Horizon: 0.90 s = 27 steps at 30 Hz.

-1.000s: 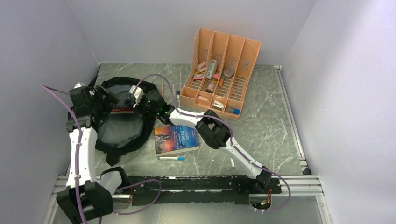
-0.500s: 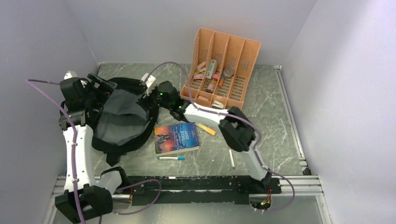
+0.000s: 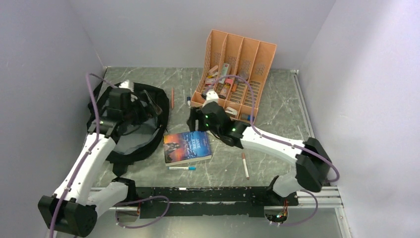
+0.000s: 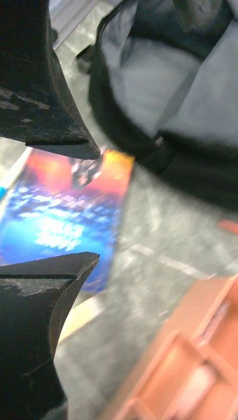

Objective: Pack the student bag
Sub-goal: Pick up the book from the center of the board.

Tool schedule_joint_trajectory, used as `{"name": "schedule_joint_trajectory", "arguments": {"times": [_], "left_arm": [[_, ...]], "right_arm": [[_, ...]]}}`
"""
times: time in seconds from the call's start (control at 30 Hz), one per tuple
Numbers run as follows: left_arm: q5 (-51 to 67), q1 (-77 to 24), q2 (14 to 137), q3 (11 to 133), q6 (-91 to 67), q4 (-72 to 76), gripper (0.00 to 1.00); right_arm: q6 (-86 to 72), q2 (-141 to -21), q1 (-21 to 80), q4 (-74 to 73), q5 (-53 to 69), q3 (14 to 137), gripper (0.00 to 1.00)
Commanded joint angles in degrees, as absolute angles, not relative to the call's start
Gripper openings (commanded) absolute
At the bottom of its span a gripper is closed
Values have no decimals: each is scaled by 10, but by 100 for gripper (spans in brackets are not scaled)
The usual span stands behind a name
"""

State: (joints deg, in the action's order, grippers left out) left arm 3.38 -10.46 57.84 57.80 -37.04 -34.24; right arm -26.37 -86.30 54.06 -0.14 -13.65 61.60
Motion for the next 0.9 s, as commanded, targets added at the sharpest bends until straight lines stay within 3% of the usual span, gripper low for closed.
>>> {"name": "schedule_joint_trajectory", "arguments": {"times": [0.0, 0.3, 0.67, 0.87], "left_arm": [[-28, -183, 569, 504, -384, -402, 89], [-110, -373, 634, 433, -485, -394, 87], [-137, -375, 686, 393, -508, -363, 87], [-61, -367, 717, 334, -514, -269, 83]], "right_arm": [[-411, -794, 535, -185, -198, 547, 73], [-458, -762, 505, -157, -105, 440, 78], [-421, -785, 461, -106, -16, 426, 79], [-396, -799, 448, -80, 25, 424, 79]]}}
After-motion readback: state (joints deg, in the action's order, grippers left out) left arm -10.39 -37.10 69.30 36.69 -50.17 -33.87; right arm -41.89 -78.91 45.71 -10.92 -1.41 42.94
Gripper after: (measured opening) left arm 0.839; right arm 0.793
